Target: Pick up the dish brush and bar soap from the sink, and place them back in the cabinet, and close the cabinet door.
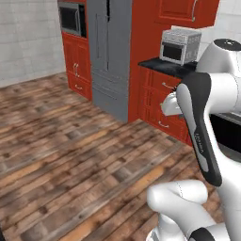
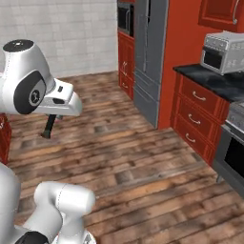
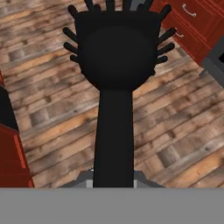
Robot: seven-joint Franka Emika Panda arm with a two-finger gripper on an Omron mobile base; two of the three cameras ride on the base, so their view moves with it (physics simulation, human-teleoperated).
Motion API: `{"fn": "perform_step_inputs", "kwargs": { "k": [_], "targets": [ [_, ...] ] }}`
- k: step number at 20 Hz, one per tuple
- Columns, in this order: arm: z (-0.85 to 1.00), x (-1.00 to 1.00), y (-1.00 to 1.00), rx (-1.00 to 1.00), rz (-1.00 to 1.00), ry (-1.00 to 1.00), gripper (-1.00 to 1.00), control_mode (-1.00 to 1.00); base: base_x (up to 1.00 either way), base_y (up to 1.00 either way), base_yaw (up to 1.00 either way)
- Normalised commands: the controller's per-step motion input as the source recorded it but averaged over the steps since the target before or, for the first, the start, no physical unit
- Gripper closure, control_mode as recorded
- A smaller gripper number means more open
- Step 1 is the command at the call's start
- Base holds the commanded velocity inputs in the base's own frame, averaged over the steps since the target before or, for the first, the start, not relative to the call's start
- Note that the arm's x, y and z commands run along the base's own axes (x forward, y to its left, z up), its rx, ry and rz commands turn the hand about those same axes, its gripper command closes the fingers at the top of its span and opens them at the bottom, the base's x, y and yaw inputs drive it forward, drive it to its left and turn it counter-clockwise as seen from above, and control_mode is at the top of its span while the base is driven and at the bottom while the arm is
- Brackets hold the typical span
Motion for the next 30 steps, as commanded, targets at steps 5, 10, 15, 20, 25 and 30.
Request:
{"fn": "perform_step_inputs", "kwargs": {
  "k": [5, 10, 15, 20, 25, 30],
  "targets": [
    [0.00, 0.00, 0.00, 0.00, 0.00, 0.00, 1.00, 1.00, -0.01, -0.39, -0.49],
    [0.00, 0.00, 0.00, 0.00, 0.00, 0.00, 1.00, 1.00, 0.00, -0.38, -0.49],
    [0.00, 0.00, 0.00, 0.00, 0.00, 0.00, 1.00, 1.00, 0.00, -0.38, -0.50],
    [0.00, 0.00, 0.00, 0.00, 0.00, 0.00, 1.00, 1.00, 0.00, -0.36, -0.50],
    [0.00, 0.00, 0.00, 0.00, 0.00, 0.00, 1.00, 1.00, 0.00, -0.36, -0.50],
    [0.00, 0.00, 0.00, 0.00, 0.00, 0.00, 1.00, 1.00, 0.00, -0.35, -0.49]
  ]
}}
